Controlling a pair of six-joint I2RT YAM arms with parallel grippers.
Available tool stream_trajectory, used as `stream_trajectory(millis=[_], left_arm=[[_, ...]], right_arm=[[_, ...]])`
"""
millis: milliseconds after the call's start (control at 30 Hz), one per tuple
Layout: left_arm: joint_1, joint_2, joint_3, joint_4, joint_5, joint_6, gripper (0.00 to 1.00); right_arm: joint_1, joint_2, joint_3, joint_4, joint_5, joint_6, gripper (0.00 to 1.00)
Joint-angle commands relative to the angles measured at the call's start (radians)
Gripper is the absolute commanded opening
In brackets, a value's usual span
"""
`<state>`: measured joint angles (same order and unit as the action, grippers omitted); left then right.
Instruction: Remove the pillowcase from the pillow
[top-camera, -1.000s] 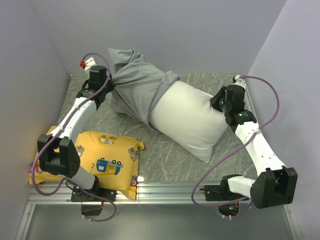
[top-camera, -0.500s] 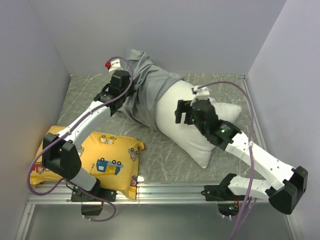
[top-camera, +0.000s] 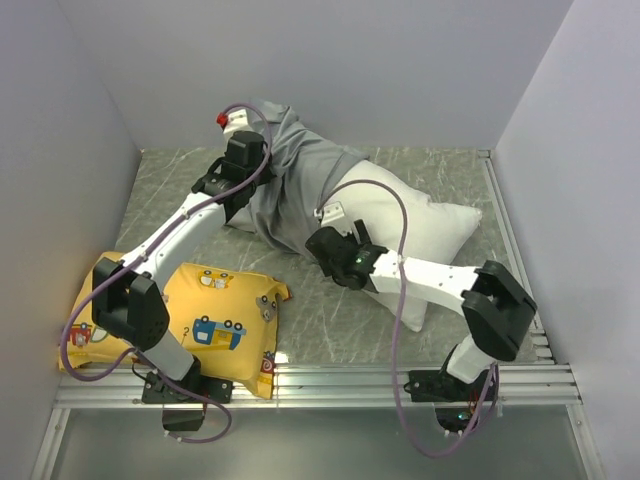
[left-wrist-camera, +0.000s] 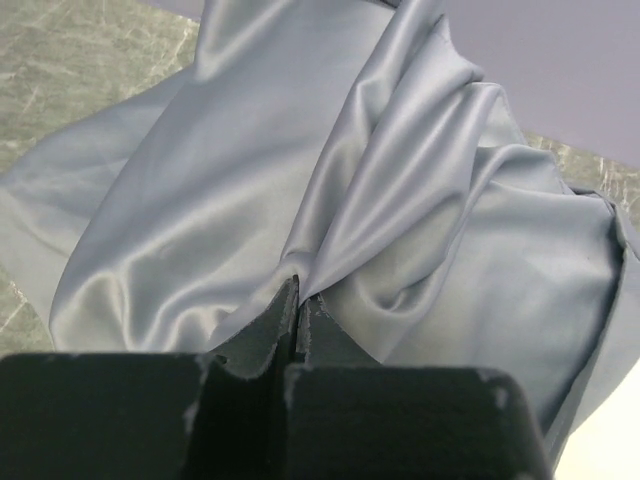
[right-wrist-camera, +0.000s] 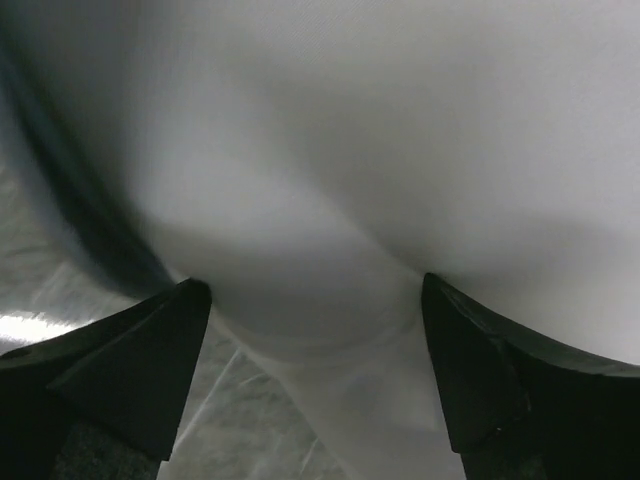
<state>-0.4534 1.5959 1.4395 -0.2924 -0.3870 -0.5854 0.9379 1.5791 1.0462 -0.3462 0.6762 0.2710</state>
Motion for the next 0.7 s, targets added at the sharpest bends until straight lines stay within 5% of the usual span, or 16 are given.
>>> stream_trajectory(millis=[0, 33, 67, 133, 233, 267, 367, 667], left_arm=[[-0.004, 0.016, 0.087, -0.031, 0.013, 0.044, 0.00], [-0.004, 0.019, 0.096, -0.039, 0.022, 0.053, 0.01], [-0.002, 0.027, 0.105, -0.045, 0.031, 0.056, 0.01], [-0.004, 0.030, 0.133, -0.050, 0.069, 0.068, 0.03], [-0.005, 0.026, 0.167, -0.063, 0.154, 0.064, 0.24], [-0.014, 0.019, 0.168, -0.065, 0.161, 0.062, 0.42], [-0.047, -0.048, 0.142, -0.056, 0.148, 0.053, 0.60], [-0.197, -0.168, -0.092, -0.030, 0.011, -0.008, 0.66]], right_arm=[[-0.074, 0.044, 0.077, -0.050, 0.094, 0.053, 0.82], [-0.086, 0.038, 0.080, -0.044, 0.077, 0.048, 0.47], [-0.096, 0.030, 0.084, -0.042, 0.072, 0.045, 0.25], [-0.120, 0.006, 0.118, -0.062, 0.040, 0.045, 0.00], [-0.158, -0.056, 0.155, -0.057, -0.105, 0.054, 0.00], [-0.175, -0.077, 0.159, -0.051, -0.151, 0.062, 0.00], [-0.240, -0.146, 0.179, -0.028, -0.323, 0.095, 0.00], [-0.323, -0.197, 0.291, -0.050, -0.457, 0.123, 0.00]])
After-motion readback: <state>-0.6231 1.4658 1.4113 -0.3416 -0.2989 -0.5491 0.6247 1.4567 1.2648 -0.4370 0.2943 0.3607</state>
